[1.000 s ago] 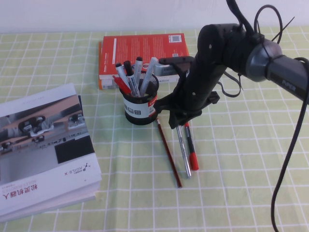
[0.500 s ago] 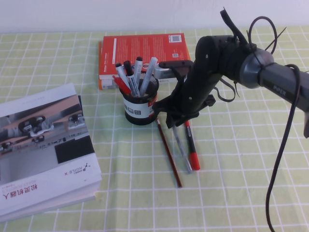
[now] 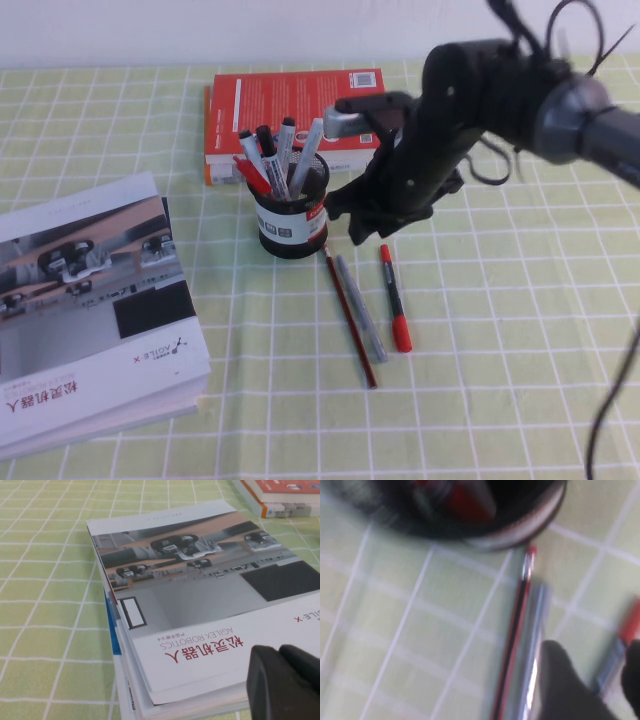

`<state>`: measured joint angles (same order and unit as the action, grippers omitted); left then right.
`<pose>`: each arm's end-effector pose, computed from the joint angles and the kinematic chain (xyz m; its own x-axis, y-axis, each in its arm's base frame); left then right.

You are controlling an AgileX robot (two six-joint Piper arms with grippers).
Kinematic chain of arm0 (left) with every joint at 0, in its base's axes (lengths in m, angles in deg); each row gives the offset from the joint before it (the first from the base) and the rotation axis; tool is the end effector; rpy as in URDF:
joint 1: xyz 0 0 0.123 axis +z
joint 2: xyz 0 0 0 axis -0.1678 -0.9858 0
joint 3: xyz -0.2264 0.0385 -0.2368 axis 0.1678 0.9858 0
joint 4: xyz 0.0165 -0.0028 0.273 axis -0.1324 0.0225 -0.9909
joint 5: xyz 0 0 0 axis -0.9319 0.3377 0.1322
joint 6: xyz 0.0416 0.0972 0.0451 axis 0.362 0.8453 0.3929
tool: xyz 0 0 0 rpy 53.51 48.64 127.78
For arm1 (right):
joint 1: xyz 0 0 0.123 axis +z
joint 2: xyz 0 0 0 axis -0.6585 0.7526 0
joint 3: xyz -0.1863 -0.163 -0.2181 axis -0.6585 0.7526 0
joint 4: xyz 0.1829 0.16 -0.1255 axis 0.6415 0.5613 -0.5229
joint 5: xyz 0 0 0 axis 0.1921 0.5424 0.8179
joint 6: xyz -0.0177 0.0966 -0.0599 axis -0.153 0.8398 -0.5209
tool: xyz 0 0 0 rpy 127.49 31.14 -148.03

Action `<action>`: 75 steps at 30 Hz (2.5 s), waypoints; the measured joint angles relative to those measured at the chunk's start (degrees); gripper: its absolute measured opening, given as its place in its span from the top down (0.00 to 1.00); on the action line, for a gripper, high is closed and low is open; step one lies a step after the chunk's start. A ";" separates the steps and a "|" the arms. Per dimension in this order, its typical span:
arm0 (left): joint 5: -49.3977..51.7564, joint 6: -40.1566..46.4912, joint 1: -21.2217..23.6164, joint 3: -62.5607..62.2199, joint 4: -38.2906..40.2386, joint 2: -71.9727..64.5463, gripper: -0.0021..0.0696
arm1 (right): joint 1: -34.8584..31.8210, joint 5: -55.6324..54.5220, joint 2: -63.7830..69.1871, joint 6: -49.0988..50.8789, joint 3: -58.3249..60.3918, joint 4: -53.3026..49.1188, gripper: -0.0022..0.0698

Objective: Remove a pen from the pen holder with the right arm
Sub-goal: 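Take a marker out of the pen holder and lay it on the table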

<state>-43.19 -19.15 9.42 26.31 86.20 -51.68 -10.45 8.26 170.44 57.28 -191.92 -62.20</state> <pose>0.0517 -0.0050 0.1619 -0.3018 0.0356 -0.9527 0.0542 0.9983 0.0202 0.4398 0.2840 0.2465 -0.8757 -0.3320 -0.3505 -0.4207 0.8811 0.2163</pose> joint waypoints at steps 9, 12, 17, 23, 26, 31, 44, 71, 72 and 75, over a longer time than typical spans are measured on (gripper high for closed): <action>0.00 0.00 0.00 0.00 0.00 0.00 0.98 | 1.35 -7.77 -28.36 0.00 25.24 -3.81 0.96; 0.00 0.00 0.00 0.00 0.00 0.00 0.98 | 1.35 -8.49 -37.38 0.00 31.29 -4.72 0.98; 0.00 0.00 0.00 0.00 0.00 0.00 0.98 | 1.35 -8.76 -50.50 0.00 41.22 -5.01 0.99; 0.00 0.00 0.00 0.00 0.00 0.00 0.98 | 1.35 -4.22 -62.83 0.00 47.92 -5.01 0.99; 0.00 0.00 0.00 0.00 0.00 0.00 0.98 | 1.35 0.93 -66.64 0.00 48.28 -4.26 0.99; 0.00 0.00 0.00 0.00 0.00 0.00 0.98 | 1.35 7.91 -69.62 0.00 48.28 -3.92 0.99; 0.00 0.00 0.00 0.00 0.00 0.00 0.98 | -5.60 -11.32 -78.91 0.00 64.84 -8.77 0.99; 0.00 0.00 0.00 0.00 0.00 0.00 0.98 | -27.38 -52.57 -119.79 0.00 108.87 -0.64 0.99; 0.00 0.00 0.00 0.00 0.00 0.00 0.98 | -27.48 -52.25 -120.80 0.00 108.87 -0.93 0.99; 0.00 0.00 0.00 0.00 0.00 0.00 0.98 | -27.74 -50.53 -122.63 0.00 108.87 -3.04 0.99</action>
<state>-43.19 -19.15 9.42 26.31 86.20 -51.68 -38.19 -42.27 47.81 57.28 -83.05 -65.24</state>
